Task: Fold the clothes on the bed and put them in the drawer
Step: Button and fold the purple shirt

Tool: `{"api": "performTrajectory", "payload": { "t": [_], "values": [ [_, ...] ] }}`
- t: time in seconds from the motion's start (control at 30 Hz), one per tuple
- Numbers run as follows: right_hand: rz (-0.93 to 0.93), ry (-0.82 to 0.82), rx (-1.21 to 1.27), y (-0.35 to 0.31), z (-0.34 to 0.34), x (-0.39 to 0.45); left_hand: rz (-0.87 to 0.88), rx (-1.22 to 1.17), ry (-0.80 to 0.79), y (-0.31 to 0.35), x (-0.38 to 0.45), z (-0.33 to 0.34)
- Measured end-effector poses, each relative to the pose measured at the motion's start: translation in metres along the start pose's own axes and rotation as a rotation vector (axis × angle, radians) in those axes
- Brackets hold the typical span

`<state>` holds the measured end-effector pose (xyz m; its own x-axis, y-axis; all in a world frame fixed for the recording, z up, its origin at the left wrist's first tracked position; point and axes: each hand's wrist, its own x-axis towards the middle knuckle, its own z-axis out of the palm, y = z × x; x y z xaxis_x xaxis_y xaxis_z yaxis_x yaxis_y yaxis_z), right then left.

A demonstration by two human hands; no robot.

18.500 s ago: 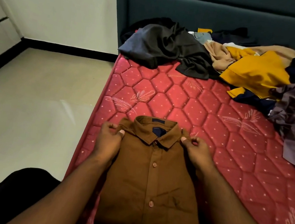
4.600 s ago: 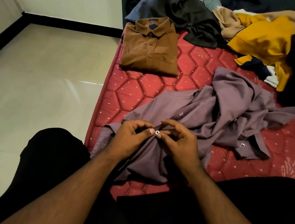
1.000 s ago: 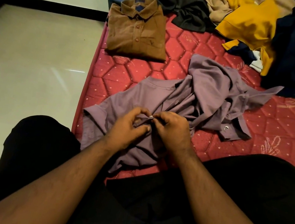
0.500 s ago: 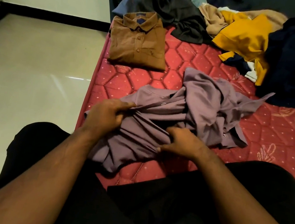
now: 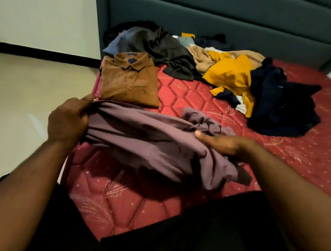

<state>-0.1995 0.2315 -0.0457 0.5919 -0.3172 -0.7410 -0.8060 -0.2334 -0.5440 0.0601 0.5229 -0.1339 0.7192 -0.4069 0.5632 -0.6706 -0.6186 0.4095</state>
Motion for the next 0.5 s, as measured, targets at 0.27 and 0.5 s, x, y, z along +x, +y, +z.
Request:
{"api": "performTrajectory", "payload": {
  "t": [0.27,0.5],
  "values": [
    [-0.203,0.203,-0.588,0.029,0.073,0.041,-0.103,0.369,-0.317,0.019,-0.022,0.002],
    [-0.59,0.602,-0.524,0.067,0.078,0.029,0.715,-0.128,-0.656,0.074,-0.099,0.044]
  ]
}}
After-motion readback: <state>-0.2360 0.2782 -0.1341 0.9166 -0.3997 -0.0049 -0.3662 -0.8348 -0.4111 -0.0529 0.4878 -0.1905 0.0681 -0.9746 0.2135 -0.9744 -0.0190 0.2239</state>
